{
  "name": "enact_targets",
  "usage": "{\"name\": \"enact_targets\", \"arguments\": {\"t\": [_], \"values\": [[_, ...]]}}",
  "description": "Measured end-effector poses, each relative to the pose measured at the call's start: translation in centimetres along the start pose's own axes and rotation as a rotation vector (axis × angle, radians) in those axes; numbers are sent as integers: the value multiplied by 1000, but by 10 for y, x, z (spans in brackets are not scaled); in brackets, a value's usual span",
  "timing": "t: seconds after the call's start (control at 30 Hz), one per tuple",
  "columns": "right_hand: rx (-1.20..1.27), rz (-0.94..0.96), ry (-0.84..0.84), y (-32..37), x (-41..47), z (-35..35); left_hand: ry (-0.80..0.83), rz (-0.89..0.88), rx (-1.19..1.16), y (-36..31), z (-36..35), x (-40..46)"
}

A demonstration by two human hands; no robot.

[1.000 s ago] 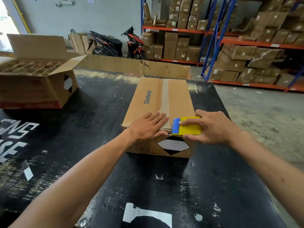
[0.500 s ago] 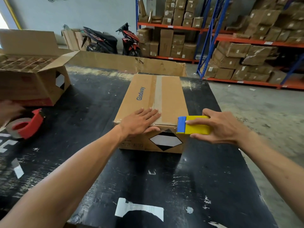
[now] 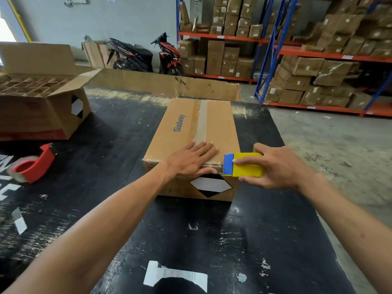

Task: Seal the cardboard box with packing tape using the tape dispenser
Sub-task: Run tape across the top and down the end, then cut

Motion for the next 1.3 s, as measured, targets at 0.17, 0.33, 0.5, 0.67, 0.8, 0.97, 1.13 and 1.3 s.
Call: {"name": "enact_targets", "arguments": {"t": [0.17,0.33,0.5,0.67,0.8,0.97,1.13,1.3], "values": [[42,8,-2,-10,-8,-5,4,-10,7,4,-1,2],[5,48,-46,-25,-23,6,-3,-13,-25,6,0,1],[19,69,-69,-31,-36,5,11,-13,-36,4,1,0],[0,57,-75,-42,-51,-1,6,-25,-29,5,2,0],[-96,123,-51,-48,-50,-14,43,-26,-21,3,5,-2],[-58,149,-30,-53,-51,-22,-91,-43,55,-20,24,4],[-64,171,-67,-56,-52,-27,-153,-135,80,-56,13,29],[-87,157,-84,-55,-56,-26,-128,-183,70,-43,2,31]]}}
Point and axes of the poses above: each hand's wrist, its own x-axis towards the middle knuckle, its own z-axis out of the back of the hand, y = z × x, the point moved 4 cm from there along x, towards the middle knuckle, and after that the axes turned 7 degrees about z, right-handed, at the moved point
